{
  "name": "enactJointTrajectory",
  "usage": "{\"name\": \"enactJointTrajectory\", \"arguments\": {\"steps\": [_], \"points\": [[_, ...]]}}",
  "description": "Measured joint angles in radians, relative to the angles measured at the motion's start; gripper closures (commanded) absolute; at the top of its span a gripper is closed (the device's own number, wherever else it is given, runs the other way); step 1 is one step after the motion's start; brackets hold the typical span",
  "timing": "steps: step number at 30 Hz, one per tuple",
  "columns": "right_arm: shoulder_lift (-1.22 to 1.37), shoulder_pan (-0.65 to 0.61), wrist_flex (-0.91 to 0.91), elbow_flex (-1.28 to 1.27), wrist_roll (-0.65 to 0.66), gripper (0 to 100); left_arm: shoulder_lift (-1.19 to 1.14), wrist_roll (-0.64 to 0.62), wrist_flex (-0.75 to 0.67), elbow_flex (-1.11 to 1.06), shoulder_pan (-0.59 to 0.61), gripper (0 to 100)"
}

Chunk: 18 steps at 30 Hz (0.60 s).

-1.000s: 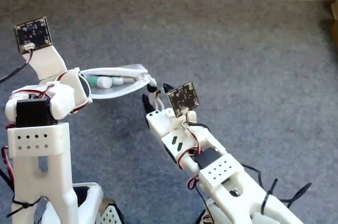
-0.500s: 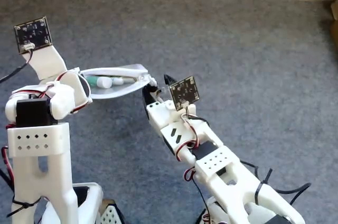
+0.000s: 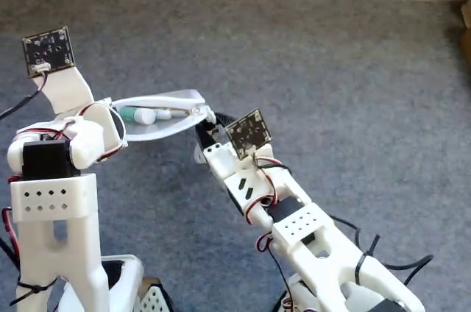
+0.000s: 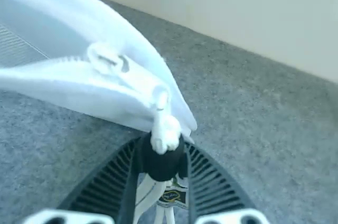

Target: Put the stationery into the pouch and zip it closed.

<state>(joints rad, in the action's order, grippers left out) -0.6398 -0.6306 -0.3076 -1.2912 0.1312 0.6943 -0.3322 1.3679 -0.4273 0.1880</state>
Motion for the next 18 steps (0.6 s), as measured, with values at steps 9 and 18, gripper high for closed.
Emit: {"name": "enactJointTrajectory", "arguments": {"steps": [9, 18], "points": [[0.0, 0.003, -0.017, 0.0, 0.072, 99.4, 0.0, 0.008, 0.0, 0.0, 0.0, 97], [-0.026, 0.011, 0.011, 0.0, 0.077, 99.4, -0.015, 0.021, 0.0, -0.012, 0.003, 84]]}}
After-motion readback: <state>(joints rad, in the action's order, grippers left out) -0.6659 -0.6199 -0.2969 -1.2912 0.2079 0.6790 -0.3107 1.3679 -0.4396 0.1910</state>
